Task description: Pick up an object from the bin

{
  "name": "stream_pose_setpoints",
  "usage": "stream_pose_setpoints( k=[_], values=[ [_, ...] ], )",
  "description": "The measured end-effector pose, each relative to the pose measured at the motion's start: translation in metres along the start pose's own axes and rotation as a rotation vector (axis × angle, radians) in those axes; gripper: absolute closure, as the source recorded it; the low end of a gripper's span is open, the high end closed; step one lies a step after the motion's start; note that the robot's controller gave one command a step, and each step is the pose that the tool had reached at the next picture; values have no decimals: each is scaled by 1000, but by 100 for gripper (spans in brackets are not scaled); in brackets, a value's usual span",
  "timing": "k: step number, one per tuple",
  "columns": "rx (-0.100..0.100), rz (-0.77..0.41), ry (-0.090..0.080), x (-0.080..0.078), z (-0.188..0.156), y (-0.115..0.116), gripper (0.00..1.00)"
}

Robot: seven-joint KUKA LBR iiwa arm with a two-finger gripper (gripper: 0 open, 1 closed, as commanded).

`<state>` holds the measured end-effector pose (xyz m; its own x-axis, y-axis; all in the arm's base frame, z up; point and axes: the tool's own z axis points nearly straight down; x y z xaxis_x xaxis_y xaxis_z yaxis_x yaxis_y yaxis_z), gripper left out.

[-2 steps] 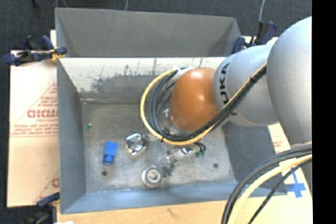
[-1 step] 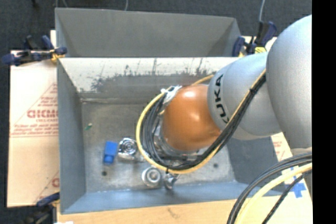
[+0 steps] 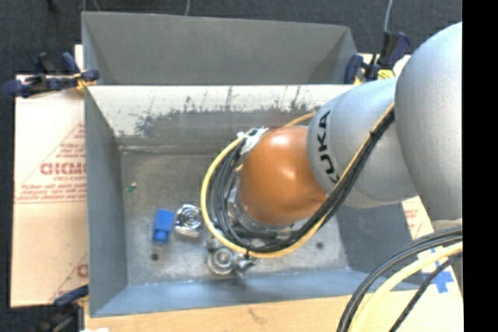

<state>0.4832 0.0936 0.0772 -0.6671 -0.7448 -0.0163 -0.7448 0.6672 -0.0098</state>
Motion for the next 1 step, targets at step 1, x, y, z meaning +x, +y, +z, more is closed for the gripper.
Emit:
stream_pose_setpoints(
  k=[1],
  values=[
    [-5, -266, 9, 9, -186, -9, 100]
  ],
)
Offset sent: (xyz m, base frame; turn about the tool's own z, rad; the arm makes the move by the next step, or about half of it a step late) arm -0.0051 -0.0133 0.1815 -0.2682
